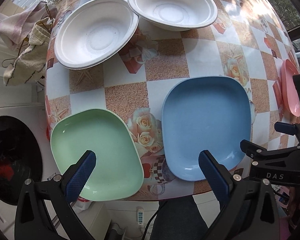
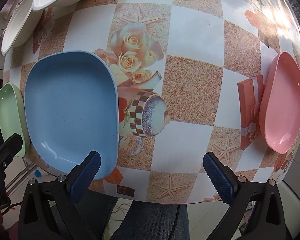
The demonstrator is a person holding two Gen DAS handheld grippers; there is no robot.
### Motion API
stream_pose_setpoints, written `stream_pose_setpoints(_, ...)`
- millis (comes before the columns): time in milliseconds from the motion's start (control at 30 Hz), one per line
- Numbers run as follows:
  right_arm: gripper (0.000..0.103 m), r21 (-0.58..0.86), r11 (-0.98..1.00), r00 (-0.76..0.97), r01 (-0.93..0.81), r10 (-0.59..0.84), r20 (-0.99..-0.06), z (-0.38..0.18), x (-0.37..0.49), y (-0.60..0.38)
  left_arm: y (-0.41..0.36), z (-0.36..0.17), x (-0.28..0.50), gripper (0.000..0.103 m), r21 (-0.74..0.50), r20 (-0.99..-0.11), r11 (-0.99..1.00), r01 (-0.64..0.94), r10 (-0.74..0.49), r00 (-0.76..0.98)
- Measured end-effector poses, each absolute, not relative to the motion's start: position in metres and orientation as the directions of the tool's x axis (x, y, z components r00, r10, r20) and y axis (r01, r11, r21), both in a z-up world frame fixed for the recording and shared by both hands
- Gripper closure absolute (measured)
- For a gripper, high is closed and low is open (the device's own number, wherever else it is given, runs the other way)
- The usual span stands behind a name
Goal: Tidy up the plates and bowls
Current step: 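Move both grippers toward the rim of the blue square plate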
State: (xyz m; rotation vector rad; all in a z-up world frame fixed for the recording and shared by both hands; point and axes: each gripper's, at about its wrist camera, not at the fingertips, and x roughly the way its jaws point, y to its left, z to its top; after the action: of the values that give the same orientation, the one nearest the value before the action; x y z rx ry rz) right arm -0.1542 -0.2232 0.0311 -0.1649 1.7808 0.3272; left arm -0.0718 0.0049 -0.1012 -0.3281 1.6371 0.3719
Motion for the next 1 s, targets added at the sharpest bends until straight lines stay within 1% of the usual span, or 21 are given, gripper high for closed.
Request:
stream_pose_setpoints(133,0.000,0.137,0.959,-0.253,-0.246,0.072,-0.965,0.020,-0.108,-0.207,0.004,-0.103,-0.066,0.000,0.059,-0.994,0.912,-0.407,0.016,-0.108)
stream_pose_setpoints(167,0.000,0.138,0.960,-0.218,-0.242,0.084,-0.972,0.029,-0.126,-0.198,0.003,-0.103,-0.067,0.000,0.063,-0.994,0.914,-0.401,0.020,-0.111)
stream_pose_setpoints(200,0.000,0.147,0.962,-0.215,-0.231,0.097,-0.972,0.026,-0.118,-0.207,0.002,-0.103,-0.066,0.000,0.066,-0.993,0.916,-0.397,0.022,-0.114)
stream_pose_setpoints(367,0.000,0.141,0.969,-0.217,-0.202,0.096,-0.971,0.010,-0.068,-0.193,-0.001,-0.104,-0.062,0.000,0.080,-0.991,0.916,-0.392,0.032,-0.127)
stream_pose_setpoints(400,0.000,0.123,0.971,-0.211,-0.206,0.078,-0.974,0.003,-0.072,-0.193,0.001,-0.105,-0.062,0.000,0.083,-0.991,0.916,-0.393,0.034,-0.130)
stream_pose_setpoints(467,0.000,0.117,0.973,-0.231,-0.199,0.069,-0.970,-0.008,-0.052,-0.180,0.003,-0.106,-0.063,0.000,0.089,-0.990,0.916,-0.392,0.038,-0.136)
stream_pose_setpoints(533,0.000,0.062,0.976,-0.219,-0.208,0.016,-0.976,-0.025,-0.063,-0.166,0.005,-0.108,-0.062,0.000,0.094,-0.989,0.916,-0.391,0.042,-0.141)
stream_pose_setpoints(633,0.000,0.043,0.982,-0.233,-0.185,-0.001,-0.972,-0.038,-0.020,-0.157,0.004,-0.111,-0.060,0.000,0.102,-0.988,0.917,-0.385,0.047,-0.148)
stream_pose_setpoints(667,0.000,0.018,0.983,-0.234,-0.184,-0.026,-0.972,-0.046,-0.026,-0.147,0.004,-0.112,-0.059,0.000,0.103,-0.988,0.918,-0.383,0.048,-0.149)
stream_pose_setpoints(733,0.000,0.010,0.986,-0.195,-0.167,-0.023,-0.980,-0.051,-0.004,-0.172,0.001,-0.113,-0.057,0.000,0.103,-0.987,0.919,-0.380,0.048,-0.151)
stream_pose_setpoints(800,0.000,0.010,0.989,-0.188,-0.145,-0.018,-0.982,-0.057,0.029,-0.179,-0.001,-0.115,-0.057,0.000,0.103,-0.987,0.922,-0.374,0.048,-0.153)
stream_pose_setpoints(900,0.000,-0.009,0.991,-0.186,-0.132,-0.033,-0.982,-0.067,0.047,-0.186,-0.005,-0.118,-0.054,0.000,0.107,-0.986,0.926,-0.362,0.052,-0.158)
stream_pose_setpoints(1000,0.000,0.000,0.994,-0.185,-0.107,-0.020,-0.982,-0.074,0.098,-0.191,-0.009,-0.119,-0.053,0.000,0.112,-0.985,0.930,-0.349,0.059,-0.160)
